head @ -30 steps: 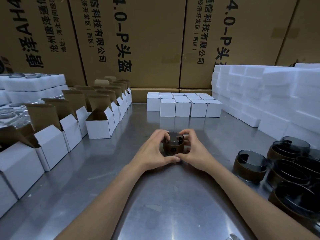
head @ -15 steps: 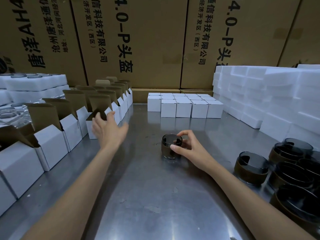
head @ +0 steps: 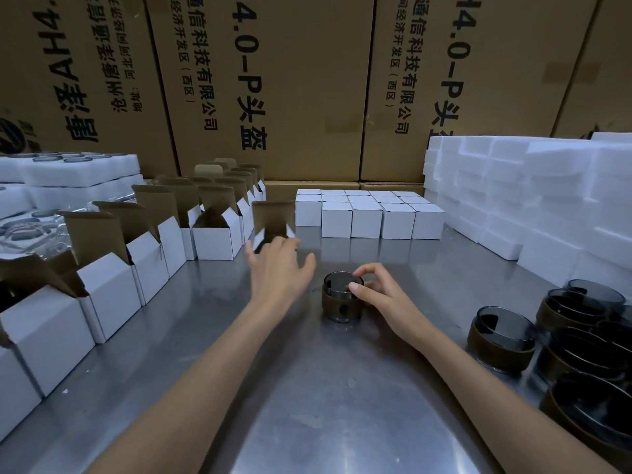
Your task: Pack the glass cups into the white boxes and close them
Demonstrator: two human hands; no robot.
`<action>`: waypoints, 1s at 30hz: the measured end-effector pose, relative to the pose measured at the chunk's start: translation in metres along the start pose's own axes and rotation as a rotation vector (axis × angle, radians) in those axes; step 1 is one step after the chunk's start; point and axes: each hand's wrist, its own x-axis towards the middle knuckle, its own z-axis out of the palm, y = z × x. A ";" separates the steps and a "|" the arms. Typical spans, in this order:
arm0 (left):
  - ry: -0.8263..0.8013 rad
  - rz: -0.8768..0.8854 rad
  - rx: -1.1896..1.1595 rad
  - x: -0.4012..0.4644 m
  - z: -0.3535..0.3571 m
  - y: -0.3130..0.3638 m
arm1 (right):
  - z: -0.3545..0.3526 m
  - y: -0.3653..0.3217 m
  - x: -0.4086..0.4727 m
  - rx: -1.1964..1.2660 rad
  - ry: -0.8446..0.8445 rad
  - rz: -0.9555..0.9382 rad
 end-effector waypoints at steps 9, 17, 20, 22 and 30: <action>0.211 0.140 -0.318 -0.009 -0.002 0.044 | 0.000 -0.007 -0.001 0.040 0.066 -0.068; -0.079 -0.313 -0.806 0.005 0.006 0.005 | 0.012 -0.011 0.012 0.008 0.226 -0.095; -0.160 -0.305 -0.844 0.000 0.016 0.003 | 0.021 -0.012 0.013 -0.052 0.117 -0.109; -0.135 -0.285 -0.837 0.001 0.018 0.005 | 0.024 -0.012 0.013 -0.091 0.096 -0.119; -0.061 -0.154 -0.650 -0.006 0.012 0.015 | 0.017 -0.014 0.010 -0.159 0.204 -0.106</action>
